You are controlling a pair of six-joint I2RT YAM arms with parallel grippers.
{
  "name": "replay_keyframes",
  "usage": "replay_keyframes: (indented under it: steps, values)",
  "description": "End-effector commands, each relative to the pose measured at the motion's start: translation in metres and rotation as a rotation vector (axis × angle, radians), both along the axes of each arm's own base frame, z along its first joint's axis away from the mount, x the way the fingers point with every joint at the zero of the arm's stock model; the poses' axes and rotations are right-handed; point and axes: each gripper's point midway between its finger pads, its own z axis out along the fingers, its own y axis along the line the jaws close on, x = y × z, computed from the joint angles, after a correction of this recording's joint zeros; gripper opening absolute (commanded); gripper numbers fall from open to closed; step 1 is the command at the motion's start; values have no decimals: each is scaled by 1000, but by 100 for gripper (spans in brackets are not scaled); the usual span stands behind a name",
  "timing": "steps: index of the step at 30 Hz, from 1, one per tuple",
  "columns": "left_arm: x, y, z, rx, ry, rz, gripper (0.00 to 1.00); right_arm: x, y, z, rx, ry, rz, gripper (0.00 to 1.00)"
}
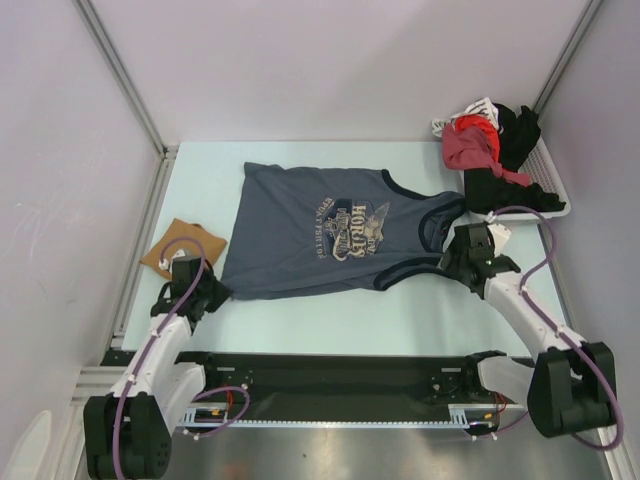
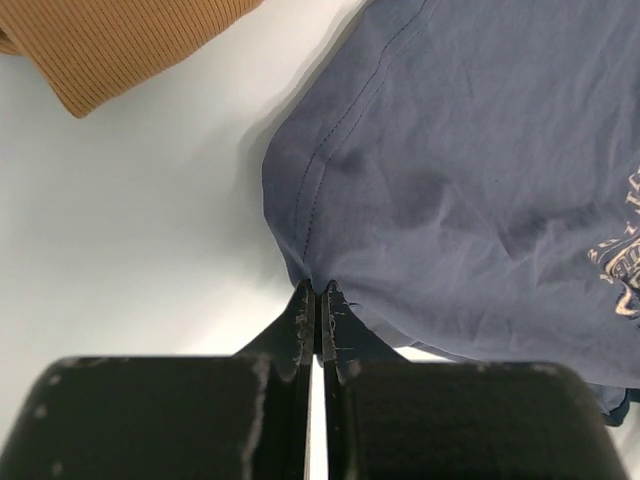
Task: Fold and stack the tank tops
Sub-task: Flatten the tank top out
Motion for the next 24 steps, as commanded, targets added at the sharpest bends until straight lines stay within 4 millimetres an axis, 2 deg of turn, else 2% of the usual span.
replay_keyframes:
  steps: [1,2,4,5,8,10,14,16,20,24]
  values:
    - [13,4,13,25,-46,-13,0,17,57,26,169,-146,256,83]
    - [13,5,15,28,-46,-11,0,19,79,33,241,-175,354,74]
    - [14,6,15,32,-46,-10,0,16,102,39,298,-192,456,68]
    - [15,6,16,35,-47,-8,0,12,121,42,367,-191,535,61]
    - [16,7,16,37,-49,-4,1,5,155,39,442,-163,659,53]
    - [16,7,16,39,-44,-4,1,-1,175,30,458,-127,722,53]
    - [17,8,17,41,-44,-3,1,-5,206,18,477,-107,809,60]
    - [17,8,17,45,-44,-4,1,-6,214,14,482,-105,826,59]
    - [16,9,17,46,-42,-1,1,-4,232,-1,489,-72,853,55]
    - [16,9,17,45,-37,0,1,0,240,-12,482,-38,848,49]
